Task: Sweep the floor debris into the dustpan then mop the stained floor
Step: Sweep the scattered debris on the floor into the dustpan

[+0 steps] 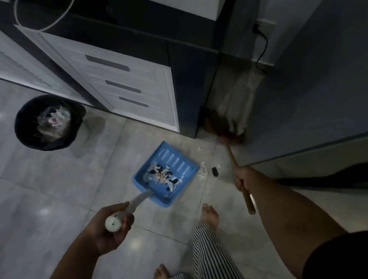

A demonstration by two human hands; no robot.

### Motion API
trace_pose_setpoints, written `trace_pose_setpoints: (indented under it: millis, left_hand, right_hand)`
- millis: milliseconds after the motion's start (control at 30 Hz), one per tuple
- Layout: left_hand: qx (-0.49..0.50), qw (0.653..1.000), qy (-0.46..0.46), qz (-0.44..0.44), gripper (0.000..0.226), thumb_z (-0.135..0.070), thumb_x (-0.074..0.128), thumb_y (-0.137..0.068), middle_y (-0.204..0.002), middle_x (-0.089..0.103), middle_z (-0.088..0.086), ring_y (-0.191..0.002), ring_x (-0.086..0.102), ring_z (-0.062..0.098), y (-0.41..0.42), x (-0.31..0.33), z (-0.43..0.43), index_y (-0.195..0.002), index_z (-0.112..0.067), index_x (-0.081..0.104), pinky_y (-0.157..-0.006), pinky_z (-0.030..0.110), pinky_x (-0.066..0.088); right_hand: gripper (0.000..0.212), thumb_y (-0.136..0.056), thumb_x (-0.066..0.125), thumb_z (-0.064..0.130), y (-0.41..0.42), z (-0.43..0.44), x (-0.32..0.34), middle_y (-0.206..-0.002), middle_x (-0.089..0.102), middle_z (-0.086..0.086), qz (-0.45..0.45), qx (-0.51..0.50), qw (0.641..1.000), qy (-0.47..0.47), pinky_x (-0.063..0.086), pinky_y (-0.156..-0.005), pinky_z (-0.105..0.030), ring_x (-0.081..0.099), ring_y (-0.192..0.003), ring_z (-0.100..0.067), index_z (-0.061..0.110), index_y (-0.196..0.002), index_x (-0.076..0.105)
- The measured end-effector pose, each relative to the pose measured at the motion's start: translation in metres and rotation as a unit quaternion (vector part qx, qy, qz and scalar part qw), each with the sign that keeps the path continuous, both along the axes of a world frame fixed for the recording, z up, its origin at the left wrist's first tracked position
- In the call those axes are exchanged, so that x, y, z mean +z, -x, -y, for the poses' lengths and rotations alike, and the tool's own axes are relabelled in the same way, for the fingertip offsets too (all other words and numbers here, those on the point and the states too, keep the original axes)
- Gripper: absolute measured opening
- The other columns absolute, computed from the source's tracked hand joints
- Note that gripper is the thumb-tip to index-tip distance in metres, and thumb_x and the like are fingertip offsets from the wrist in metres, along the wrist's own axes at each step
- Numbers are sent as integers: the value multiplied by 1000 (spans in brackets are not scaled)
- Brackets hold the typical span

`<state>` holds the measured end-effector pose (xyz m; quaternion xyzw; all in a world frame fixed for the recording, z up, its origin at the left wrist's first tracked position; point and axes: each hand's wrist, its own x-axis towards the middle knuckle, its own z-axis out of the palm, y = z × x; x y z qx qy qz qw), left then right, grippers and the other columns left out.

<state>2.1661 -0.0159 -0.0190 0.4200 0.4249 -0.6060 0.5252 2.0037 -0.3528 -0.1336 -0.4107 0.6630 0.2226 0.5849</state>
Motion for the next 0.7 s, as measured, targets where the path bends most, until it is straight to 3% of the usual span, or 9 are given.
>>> trace_pose_setpoints:
  millis: [133, 300, 467, 700]
  left_hand:
    - [-14, 1000, -7, 5, 26, -21, 53, -89, -50, 57, 10, -35, 58, 14, 10, 8, -32, -103, 1, 49, -35, 21, 51]
    - [-42, 998, -23, 26, 23, -24, 49, -96, -45, 54, 9, -32, 56, 14, 38, 10, -82, -86, -3, 49, -33, 21, 50]
    - [-26, 998, -35, 42, 19, -21, 52, -95, -44, 53, 9, -31, 55, 14, 69, 10, -133, -89, -4, 49, -34, 20, 50]
    - [-12, 997, -47, 57, 19, -20, 52, -96, -44, 51, 9, -31, 55, 14, 96, 10, -181, -88, -4, 48, -36, 19, 51]
  right_hand:
    - [37, -101, 40, 31, 26, -70, 1, -52, 34, 1, -71, -23, 996, -43, 20, -37, -18, 27, -34, -9, 13, -69, 43]
    - [39, -102, 36, 25, 65, -149, 21, -56, 34, 1, -45, -39, 996, -73, 21, -40, -20, 25, -42, -9, 9, -67, 47]
    - [35, -102, 41, 21, 102, -206, 48, -53, 35, 1, -2, -46, 994, -94, 19, -29, -14, 25, -22, -5, 11, -70, 48]
    - [28, -104, 38, 15, 136, -229, 87, -34, 37, 2, 54, -133, 985, -95, 21, -25, -7, 27, -19, -4, 9, -78, 44]
